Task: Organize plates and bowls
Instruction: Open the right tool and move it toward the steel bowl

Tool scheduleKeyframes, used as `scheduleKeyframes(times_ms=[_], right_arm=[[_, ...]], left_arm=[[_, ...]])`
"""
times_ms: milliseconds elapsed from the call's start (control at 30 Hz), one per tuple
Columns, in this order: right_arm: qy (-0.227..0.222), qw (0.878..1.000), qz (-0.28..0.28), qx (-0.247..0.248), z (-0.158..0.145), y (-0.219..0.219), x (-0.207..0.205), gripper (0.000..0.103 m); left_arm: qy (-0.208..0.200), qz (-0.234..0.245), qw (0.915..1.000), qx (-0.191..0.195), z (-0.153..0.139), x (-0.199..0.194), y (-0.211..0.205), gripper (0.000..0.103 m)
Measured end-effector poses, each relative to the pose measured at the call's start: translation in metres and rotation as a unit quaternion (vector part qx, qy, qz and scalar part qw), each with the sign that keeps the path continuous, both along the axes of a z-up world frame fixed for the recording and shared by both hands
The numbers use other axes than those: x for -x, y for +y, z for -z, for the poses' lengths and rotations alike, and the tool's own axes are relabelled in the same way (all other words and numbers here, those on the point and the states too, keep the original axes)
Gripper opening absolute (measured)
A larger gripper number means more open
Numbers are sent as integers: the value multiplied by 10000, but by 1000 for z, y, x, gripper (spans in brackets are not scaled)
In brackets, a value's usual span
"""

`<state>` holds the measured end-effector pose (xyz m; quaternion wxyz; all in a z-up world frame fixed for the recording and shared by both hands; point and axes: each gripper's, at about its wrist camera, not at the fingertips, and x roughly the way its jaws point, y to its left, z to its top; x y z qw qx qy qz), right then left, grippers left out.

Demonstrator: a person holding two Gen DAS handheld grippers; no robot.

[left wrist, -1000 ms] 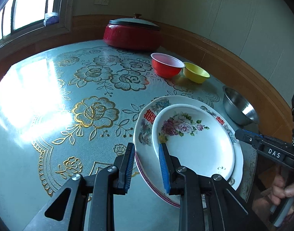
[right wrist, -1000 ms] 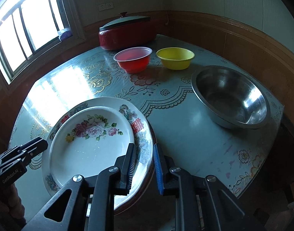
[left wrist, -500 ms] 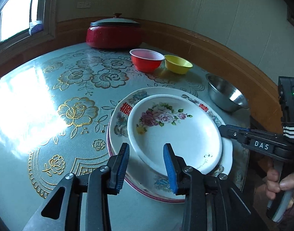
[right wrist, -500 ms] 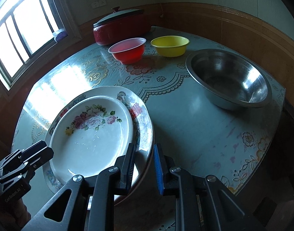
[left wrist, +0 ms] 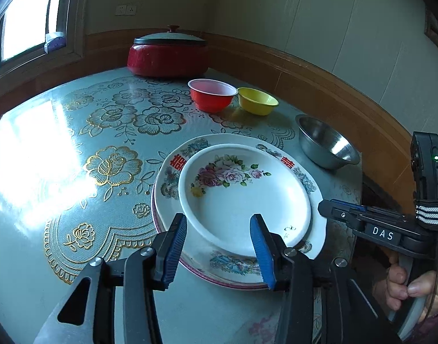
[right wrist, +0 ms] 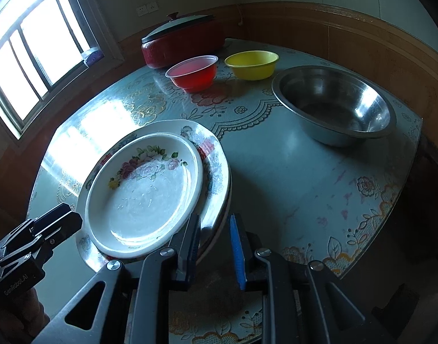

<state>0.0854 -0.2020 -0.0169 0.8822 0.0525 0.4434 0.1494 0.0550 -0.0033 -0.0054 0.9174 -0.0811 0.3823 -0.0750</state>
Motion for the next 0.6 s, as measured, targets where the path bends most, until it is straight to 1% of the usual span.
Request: scheduleKeyframes(times_ms=[133, 200, 333, 467, 600], right_arm=[[-55, 9999, 114, -23, -3, -7, 10, 21], [-62, 9998, 204, -41, -4, -12, 15, 24], [-114, 9992, 386, -59, -8, -21, 23, 25], [-159, 9982, 571, -20, -13, -30, 30, 27], [-209, 9970, 747, -63, -16, -42, 28, 29]], left_arm=[[71, 30, 10000, -34, -3, -1, -8, 47], [60, 56, 9999, -85, -6, -2, -13, 47], [-65, 265, 9995, -129, -13, 1, -25, 47], [-73, 480, 9987, -164, -14, 1, -39, 47], [-46, 644, 9975, -295, -13, 0, -51, 47]])
